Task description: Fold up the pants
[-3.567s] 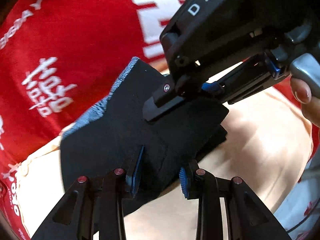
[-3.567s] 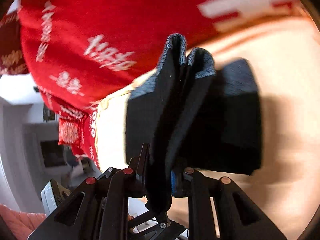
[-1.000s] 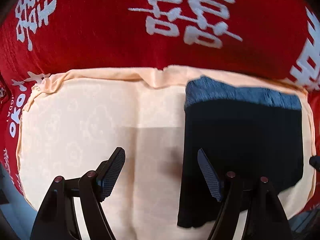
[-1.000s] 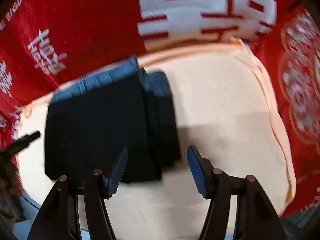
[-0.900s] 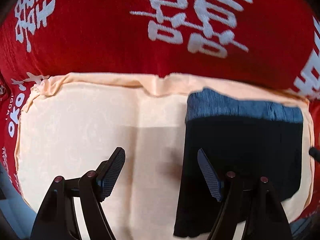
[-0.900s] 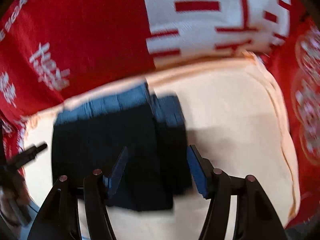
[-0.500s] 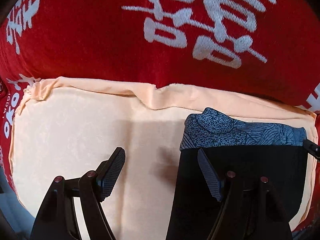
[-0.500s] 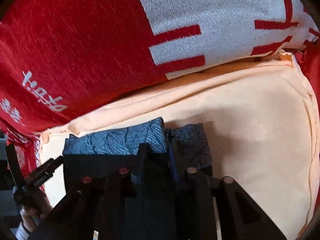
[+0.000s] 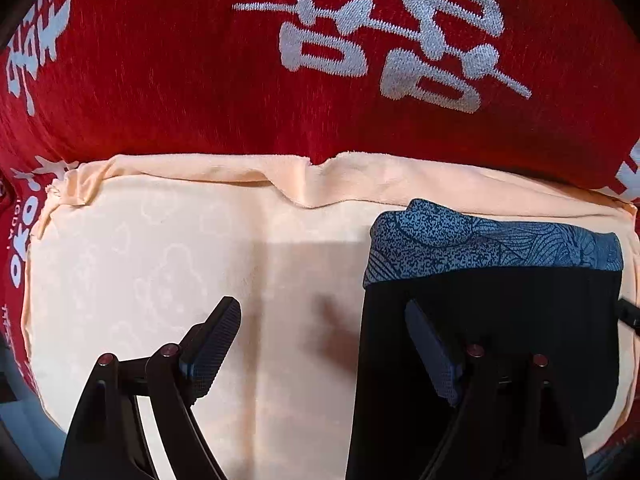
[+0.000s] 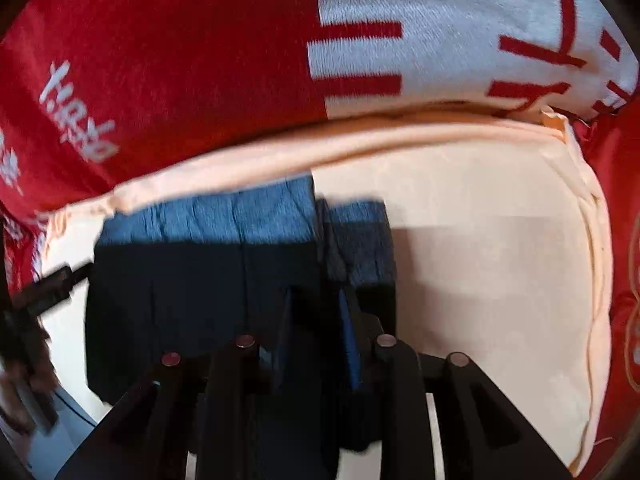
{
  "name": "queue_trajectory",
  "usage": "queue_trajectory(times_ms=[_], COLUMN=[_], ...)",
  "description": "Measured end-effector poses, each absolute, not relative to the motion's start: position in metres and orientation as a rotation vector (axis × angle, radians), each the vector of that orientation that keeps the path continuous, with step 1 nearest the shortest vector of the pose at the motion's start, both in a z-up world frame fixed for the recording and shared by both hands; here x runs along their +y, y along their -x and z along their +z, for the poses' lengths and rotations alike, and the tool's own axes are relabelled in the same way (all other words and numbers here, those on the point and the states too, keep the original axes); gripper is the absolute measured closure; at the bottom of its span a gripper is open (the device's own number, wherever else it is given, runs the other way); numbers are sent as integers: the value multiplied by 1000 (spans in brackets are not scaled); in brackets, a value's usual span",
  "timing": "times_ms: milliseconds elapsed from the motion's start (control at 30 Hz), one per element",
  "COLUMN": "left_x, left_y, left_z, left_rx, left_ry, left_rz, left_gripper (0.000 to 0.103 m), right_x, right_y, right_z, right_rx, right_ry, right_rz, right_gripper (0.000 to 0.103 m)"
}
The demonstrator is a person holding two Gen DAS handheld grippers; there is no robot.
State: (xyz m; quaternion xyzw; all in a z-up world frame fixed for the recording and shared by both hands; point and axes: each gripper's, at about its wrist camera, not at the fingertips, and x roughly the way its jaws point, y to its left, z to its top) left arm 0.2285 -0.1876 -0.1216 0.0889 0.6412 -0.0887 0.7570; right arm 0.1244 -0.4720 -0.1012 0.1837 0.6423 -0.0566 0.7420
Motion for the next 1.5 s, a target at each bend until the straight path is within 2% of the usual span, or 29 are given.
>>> queue_trajectory(times_ms=[367, 433, 500, 567, 733, 833, 900, 1100, 1333, 1500], left_x=[-172, -172, -172, -171, -167, -166, -165, -166, -162, -160], left_y=[-209, -204, -198, -196, -193, -192, -191, -187, -191, -194], left_z=[-110, -110, -111, -112, -112, -110, -107, -112, -120, -126], left_rx=[1428, 1427, 1430, 1433, 1447, 1446, 1441, 1461, 1538, 1568], left_ry=[-113, -124, -123, -111, -116, -127, -137, -160, -85, -40], left_rz=[-283, -291, -288, -283, -285, -287, -281, -307, -376, -379], left_gripper=[18, 18, 18, 18, 18, 15, 0, 0, 0, 0], right_x=[-471, -471, -471, -471, -472, -475, -476, -478, -490, -505], right_y=[-76, -70, -65, -58, -47, -42, -41, -40, -33, -32], right_z=[-92, -90, -89, -88, -90, -90, -90, -88, -87, -90], right_rx=[1421, 1420, 1422, 1425, 1430, 1430, 1431, 1429, 1415, 1410], right_ry=[-492, -501, -510, -519, -551, -575, -584, -590, -636, -677], right_rz=[-179, -188, -190, -186, -183, -183, -182, -169, -140, -131], right_gripper=[75, 61, 54, 53, 42, 39, 38, 37, 27, 25])
